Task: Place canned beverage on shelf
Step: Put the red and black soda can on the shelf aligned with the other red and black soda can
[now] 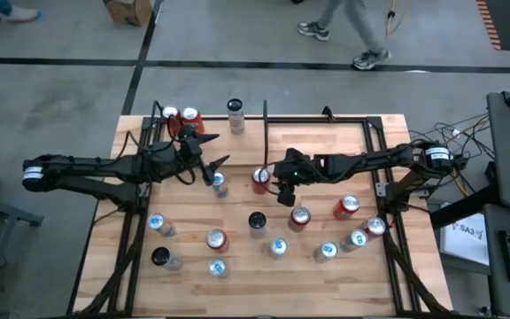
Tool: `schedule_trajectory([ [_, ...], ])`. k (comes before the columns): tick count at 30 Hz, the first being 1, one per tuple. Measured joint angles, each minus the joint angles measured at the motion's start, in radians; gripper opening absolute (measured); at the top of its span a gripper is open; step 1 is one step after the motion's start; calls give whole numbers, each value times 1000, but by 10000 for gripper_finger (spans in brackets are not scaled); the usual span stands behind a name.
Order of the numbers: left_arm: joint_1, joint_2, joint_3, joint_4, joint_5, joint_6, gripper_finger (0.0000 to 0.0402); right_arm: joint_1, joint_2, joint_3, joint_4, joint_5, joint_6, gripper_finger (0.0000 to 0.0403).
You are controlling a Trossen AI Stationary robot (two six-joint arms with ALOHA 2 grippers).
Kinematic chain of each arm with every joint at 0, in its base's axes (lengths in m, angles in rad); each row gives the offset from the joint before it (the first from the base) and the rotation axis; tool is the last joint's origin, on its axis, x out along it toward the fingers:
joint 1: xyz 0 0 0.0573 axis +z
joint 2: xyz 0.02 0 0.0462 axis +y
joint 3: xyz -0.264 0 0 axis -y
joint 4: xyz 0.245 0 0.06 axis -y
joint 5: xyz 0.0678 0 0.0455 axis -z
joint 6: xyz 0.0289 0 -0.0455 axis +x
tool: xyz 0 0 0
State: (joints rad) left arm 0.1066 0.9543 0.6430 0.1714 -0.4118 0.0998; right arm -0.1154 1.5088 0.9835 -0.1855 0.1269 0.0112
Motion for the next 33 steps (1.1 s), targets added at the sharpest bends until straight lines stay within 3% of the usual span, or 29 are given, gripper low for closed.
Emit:
schedule_trajectory([
  [5, 0, 0, 0, 0, 0, 23, 330, -2, -1, 56, -46, 75, 19, 141],
  [9, 0, -4, 0, 0, -5, 67, 330, -1, -1, 110, -45, 76, 15, 169],
  [16, 0, -7, 0, -2, -108, 181, 330, 10, 9, 187, -75, 162, 109, 268],
  [23, 10, -8, 0, 1, -141, 369, 330, 40, 119, 340, -227, 159, 155, 361],
  [33, 65, -22, -36, -25, -154, 431, 330, 46, 302, 516, -443, 159, 212, 372],
])
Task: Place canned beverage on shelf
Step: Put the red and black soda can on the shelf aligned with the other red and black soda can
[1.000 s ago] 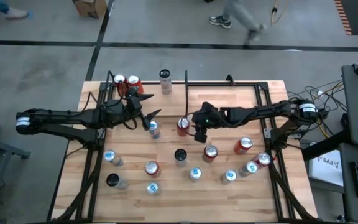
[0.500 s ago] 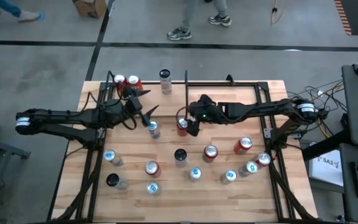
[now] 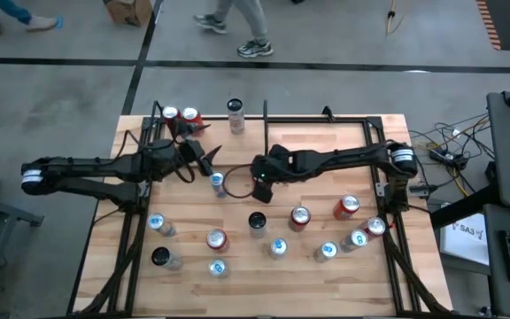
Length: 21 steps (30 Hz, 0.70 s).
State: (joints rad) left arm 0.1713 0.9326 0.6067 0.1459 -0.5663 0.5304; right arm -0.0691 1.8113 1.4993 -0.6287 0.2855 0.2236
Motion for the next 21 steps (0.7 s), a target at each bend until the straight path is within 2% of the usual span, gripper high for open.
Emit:
schedule_trajectory([
  [10, 32, -8, -8, -6, -12, 3, 330, -17, 54, 18, -27, -28, 28, 367],
  [14, 34, -8, -7, -6, -60, 3, 330, -17, 55, 18, -26, -23, 14, 341],
  [18, 34, -9, -7, -6, -65, 3, 330, -21, 55, 18, -25, -23, 13, 301],
  [21, 34, -9, -7, -4, -66, 3, 330, -21, 54, 18, -25, -28, 11, 300],
])
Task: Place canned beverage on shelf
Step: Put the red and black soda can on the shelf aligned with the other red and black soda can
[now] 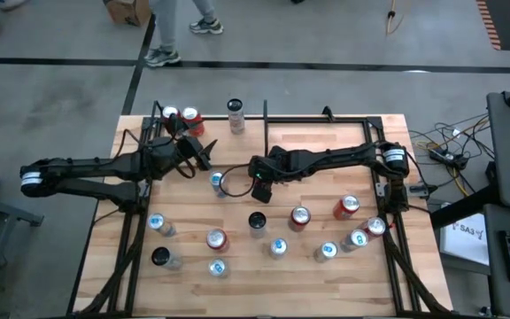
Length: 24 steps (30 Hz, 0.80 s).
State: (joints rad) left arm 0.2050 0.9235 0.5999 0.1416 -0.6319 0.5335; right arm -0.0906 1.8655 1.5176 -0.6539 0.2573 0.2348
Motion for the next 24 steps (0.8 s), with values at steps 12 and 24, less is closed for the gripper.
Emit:
schedule_trajectory([
  [12, 0, -31, 2, 39, -130, 16, 330, -2, -45, 157, -201, -17, -11, 300],
  [24, 0, -162, -9, 38, -145, 0, 330, -37, 3, 463, -230, -37, -145, 300],
])
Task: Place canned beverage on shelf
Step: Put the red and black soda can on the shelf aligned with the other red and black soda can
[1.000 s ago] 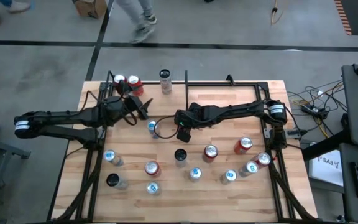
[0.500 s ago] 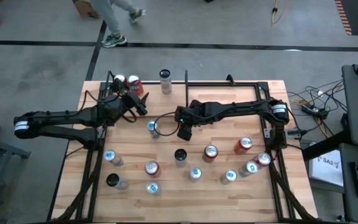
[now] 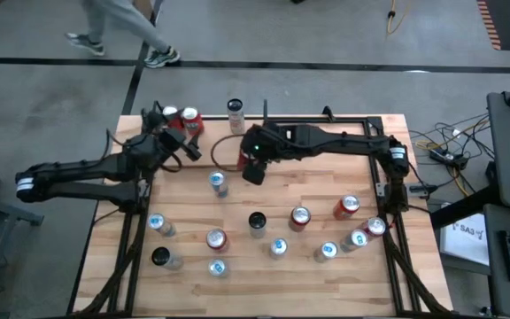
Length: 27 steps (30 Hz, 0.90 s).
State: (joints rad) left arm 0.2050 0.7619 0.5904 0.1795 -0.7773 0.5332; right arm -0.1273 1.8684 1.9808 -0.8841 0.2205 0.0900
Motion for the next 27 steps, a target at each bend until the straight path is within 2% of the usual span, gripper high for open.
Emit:
schedule_trajectory([
  [14, 0, -198, -49, -25, 0, -14, 330, -120, 241, 280, -11, -73, -144, 300],
  [17, 0, -220, -51, -30, 0, -19, 330, -145, 300, 339, -28, -115, -152, 300],
  [27, 0, -230, -57, -32, 1, -19, 330, -178, 372, 368, -24, -146, -153, 300],
])
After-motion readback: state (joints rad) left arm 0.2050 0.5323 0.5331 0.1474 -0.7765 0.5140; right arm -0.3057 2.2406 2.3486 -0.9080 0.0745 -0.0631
